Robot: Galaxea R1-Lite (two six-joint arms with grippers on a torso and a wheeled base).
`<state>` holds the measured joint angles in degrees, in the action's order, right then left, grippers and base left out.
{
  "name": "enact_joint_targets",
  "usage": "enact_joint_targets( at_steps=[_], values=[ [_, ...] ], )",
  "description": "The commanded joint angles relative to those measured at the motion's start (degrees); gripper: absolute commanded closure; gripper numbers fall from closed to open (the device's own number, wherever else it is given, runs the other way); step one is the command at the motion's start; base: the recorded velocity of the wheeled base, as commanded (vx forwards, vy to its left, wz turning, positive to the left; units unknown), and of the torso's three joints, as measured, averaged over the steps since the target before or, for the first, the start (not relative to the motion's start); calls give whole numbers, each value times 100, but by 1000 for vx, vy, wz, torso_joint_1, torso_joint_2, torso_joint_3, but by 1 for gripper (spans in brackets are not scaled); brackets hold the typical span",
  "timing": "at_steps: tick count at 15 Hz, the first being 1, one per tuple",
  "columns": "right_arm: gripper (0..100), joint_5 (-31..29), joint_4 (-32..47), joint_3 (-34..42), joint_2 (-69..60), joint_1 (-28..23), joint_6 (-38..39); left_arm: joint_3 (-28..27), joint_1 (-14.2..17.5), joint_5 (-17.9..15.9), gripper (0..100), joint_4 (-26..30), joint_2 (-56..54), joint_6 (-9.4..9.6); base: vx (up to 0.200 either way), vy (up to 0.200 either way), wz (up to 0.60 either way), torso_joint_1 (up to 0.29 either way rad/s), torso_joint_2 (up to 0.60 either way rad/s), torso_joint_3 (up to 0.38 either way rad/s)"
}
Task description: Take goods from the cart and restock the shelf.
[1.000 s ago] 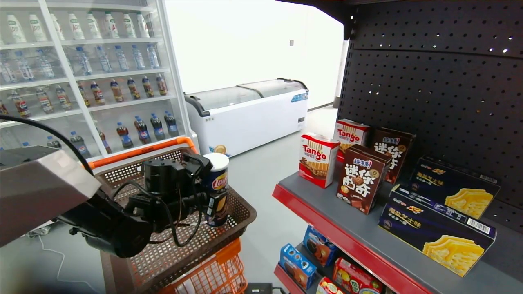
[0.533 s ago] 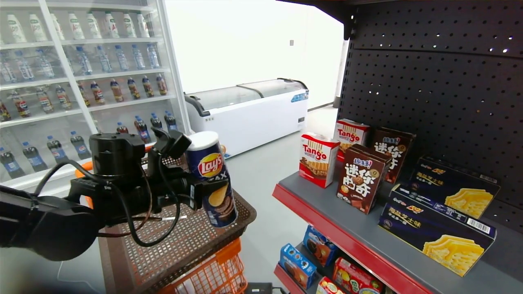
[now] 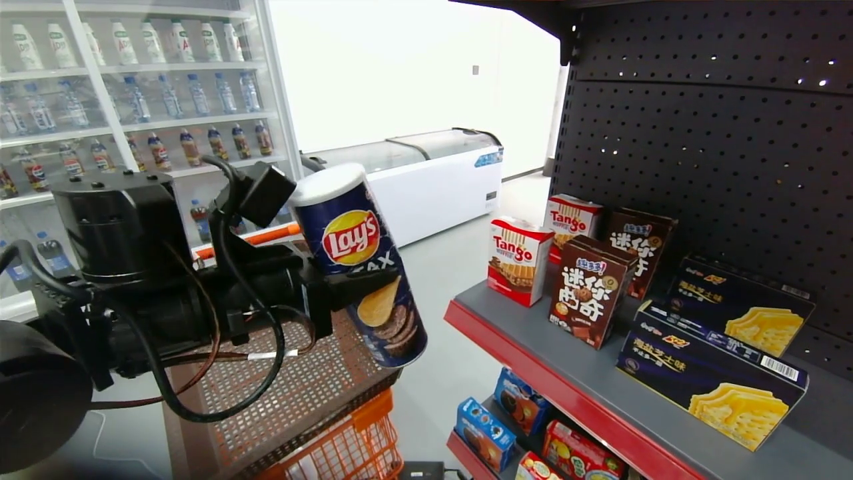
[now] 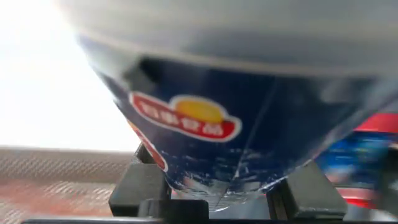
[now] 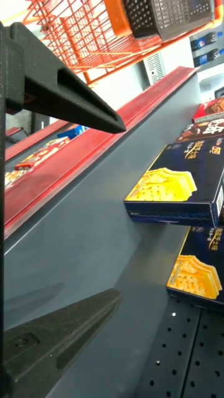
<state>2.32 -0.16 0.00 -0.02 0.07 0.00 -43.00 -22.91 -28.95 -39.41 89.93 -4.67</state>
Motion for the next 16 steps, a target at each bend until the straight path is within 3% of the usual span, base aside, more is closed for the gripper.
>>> enact_joint_targets(
  at_steps=[1,2,4,5,9,13,16],
  values=[
    [0,-3,-2,0,2,1,0,-209,-276,-5,100,-40,-169,19,0,0,0,0,0,0],
    [0,6,-2,0,2,1,-9,-209,-311,-67,100,-75,-213,63,0,0,0,0,0,0],
    [0,6,-2,0,2,1,-9,169,-372,-23,100,-40,-327,572,0,0,0,0,0,0],
    [0,-3,-2,0,2,1,-9,468,-381,-93,100,-40,-468,634,0,0,0,0,0,0],
    [0,6,-2,0,2,1,0,626,-399,-401,100,346,-942,625,0,0,0,0,0,0],
    [0,6,-2,0,2,1,-9,608,-531,-840,100,1392,-1575,634,0,0,0,0,0,0],
    [0,6,-2,0,2,1,-9,529,-856,-875,100,1577,-1698,643,0,0,0,0,0,0]
  ],
)
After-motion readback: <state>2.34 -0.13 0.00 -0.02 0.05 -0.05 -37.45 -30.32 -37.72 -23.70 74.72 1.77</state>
